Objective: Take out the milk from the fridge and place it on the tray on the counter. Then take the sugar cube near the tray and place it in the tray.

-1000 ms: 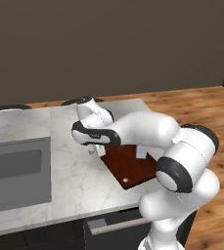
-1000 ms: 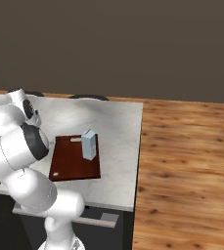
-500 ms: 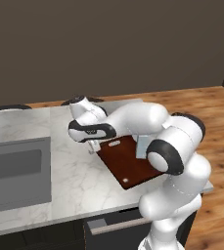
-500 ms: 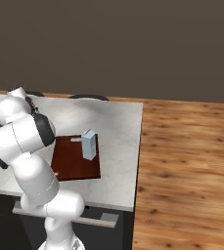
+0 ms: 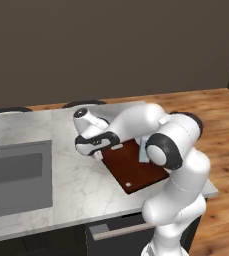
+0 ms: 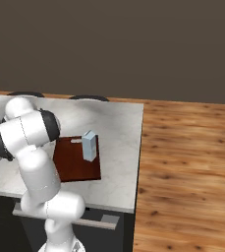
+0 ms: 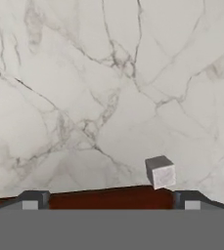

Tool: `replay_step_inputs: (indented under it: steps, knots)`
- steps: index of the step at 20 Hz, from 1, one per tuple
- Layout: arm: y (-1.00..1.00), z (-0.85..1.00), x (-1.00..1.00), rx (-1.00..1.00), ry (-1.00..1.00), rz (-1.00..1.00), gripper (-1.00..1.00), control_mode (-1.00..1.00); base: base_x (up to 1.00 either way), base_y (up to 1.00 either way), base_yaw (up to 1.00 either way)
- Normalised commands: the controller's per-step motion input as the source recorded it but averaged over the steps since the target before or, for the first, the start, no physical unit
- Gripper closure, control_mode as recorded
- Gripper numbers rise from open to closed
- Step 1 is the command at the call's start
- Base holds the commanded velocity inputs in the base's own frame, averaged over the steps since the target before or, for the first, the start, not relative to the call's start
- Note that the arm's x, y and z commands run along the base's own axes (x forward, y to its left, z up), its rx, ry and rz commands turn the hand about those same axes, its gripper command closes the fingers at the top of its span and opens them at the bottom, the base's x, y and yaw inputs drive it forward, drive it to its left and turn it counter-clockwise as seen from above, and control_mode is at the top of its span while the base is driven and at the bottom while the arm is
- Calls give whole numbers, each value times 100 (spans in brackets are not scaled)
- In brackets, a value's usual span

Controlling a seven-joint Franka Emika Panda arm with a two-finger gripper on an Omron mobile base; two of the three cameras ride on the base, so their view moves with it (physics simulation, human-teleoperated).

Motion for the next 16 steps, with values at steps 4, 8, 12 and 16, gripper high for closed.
replay_step_inputs:
  steps: [4, 8, 12, 16]
  knots:
    - [14, -9, 36, -4, 7, -1, -100, -100, 0, 0, 0]
    - [31, -8, 24, -11, 8, -2, -100, -100, 0, 0, 0]
    - [26, -5, 4, -14, 0, 0, -100, -100, 0, 0, 0]
    - [20, -7, 0, -19, 0, 0, -100, -100, 0, 0, 0]
